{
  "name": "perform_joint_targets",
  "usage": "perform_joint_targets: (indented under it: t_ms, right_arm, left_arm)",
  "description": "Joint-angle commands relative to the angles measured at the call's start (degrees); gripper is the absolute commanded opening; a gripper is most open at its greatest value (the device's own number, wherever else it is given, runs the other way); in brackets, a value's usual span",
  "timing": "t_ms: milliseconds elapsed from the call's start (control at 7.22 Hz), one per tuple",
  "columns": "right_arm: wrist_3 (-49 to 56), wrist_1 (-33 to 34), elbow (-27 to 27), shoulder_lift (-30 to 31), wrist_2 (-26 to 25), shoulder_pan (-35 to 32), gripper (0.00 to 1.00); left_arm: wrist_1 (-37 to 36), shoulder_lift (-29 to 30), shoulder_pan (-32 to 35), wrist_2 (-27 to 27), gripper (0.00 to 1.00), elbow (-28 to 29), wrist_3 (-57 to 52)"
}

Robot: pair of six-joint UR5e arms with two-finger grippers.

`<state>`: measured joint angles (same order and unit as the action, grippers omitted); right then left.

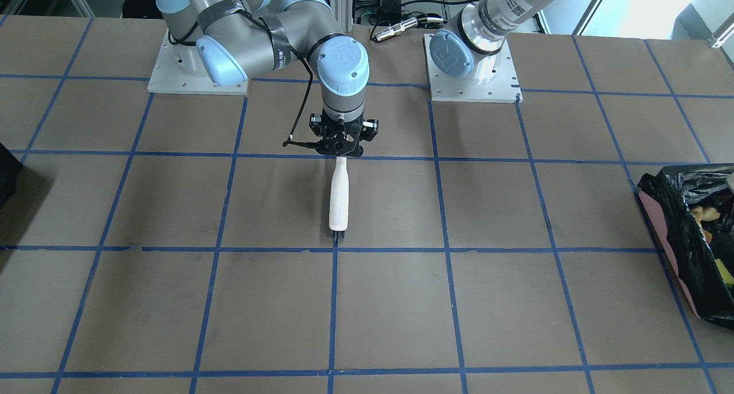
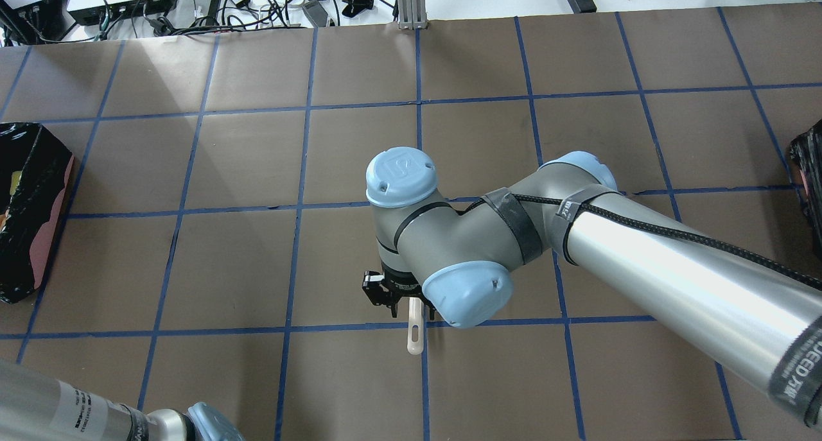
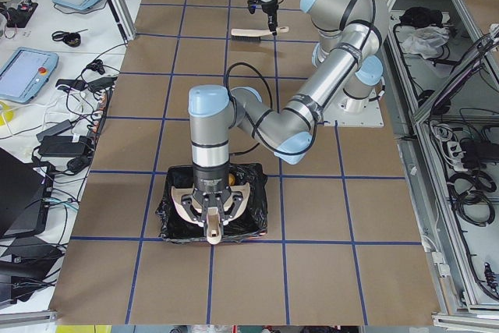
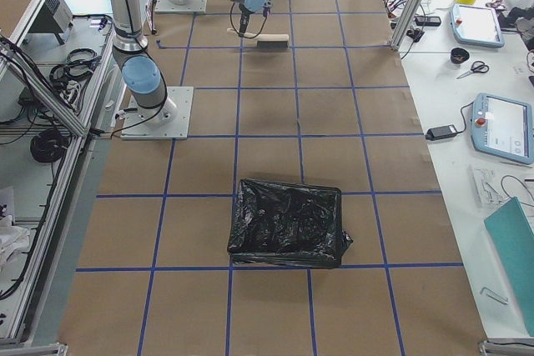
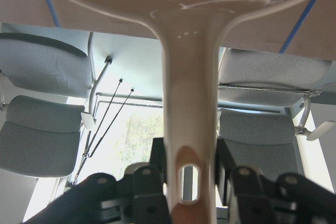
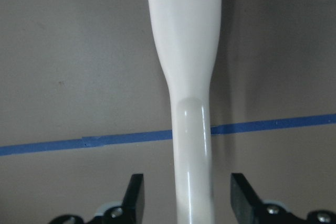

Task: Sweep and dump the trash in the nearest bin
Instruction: 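Tip the dustpan with the left gripper to dump items into the bin, then bring the dustpan back with the left gripper while right lays the brush down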

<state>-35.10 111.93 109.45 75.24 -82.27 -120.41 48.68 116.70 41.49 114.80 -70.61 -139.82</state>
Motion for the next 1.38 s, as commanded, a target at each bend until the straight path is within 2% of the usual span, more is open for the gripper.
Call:
perform_joint_targets:
  t_ms: [0, 138, 415, 554, 692, 969, 1108, 1246]
  right_arm:
    - [0.2, 1.26, -0.9, 0.69, -0.61, 0.44, 0.7]
    - [2.56, 1.53, -3.43, 1.39, -0.88, 0.7, 0.8]
    - [8.63, 0.83, -8.09, 4.46, -2.71, 2.19, 0.99]
    - [11.78, 0.57, -9.24, 6.3, -3.07, 4.11, 1.0]
    - [14.42, -3.44, -10.56, 9.8, -3.08, 7.18, 1.0]
    - [24.49, -10.74, -11.71, 16.66, -4.3, 15.86, 1.0]
    - [29.51, -11.38, -11.71, 18.61, -6.92, 20.87, 1.0]
    - [34.61, -14.0, -11.71, 20.19, -7.38, 25.62, 1.0]
  left_arm:
    - [9.01, -3.57, 5.69, -1.15, 0.0, -0.05, 7.58]
    - [13.68, -4.46, 7.71, -2.99, 0.0, -0.05, 16.16]
    - [20.11, -6.65, 15.94, -4.06, 0.0, -0.22, 32.34]
    - [23.45, -7.88, 20.69, -6.85, 0.0, -0.4, 42.86]
    - [26.0, -7.2, 24.13, -8.35, 0.0, -1.18, 54.19]
    - [26.12, -8.23, 31.77, -10.82, 0.0, -5.66, 71.44]
    - [27.86, -8.33, 36.85, -10.83, 0.0, -6.46, 81.36]
    - [30.14, -8.16, 42.65, -11.27, 0.0, -6.47, 93.82]
